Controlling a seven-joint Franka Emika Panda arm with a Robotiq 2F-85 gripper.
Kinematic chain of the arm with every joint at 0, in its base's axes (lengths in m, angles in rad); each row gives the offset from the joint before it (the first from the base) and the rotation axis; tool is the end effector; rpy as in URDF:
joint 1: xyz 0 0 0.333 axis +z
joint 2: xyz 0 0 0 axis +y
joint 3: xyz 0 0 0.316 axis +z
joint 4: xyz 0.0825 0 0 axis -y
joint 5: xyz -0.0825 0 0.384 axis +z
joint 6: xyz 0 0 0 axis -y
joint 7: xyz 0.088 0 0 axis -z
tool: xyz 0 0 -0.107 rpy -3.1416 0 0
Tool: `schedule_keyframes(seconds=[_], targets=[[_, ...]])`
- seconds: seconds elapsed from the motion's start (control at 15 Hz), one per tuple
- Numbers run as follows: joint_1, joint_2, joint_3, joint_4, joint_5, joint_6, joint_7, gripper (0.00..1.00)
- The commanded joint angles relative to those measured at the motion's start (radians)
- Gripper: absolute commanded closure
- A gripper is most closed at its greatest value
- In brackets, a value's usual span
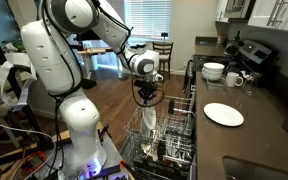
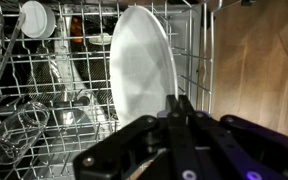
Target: Put the plates near each other in the dishwasher
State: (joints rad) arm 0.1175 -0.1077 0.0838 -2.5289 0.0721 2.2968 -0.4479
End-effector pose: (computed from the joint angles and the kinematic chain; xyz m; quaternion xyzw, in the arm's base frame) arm 0.4284 0.0885 0.3046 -0.9537 -0.2934 0.0591 0.0284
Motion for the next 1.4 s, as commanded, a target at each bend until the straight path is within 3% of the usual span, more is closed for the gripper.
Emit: schedule_keyframes(seconds=[0.0, 0.93, 1.33], targets=[[0.008, -0.030, -0.021, -0.013, 0.085, -0.009, -0.078, 0.98], [-0.006, 0.065, -0.033, -0.003, 0.149, 0.015, -0.238, 0.98], [-0.016, 0.104, -0.029, -0.009, 0.071, 0.086, -0.188, 0.98]])
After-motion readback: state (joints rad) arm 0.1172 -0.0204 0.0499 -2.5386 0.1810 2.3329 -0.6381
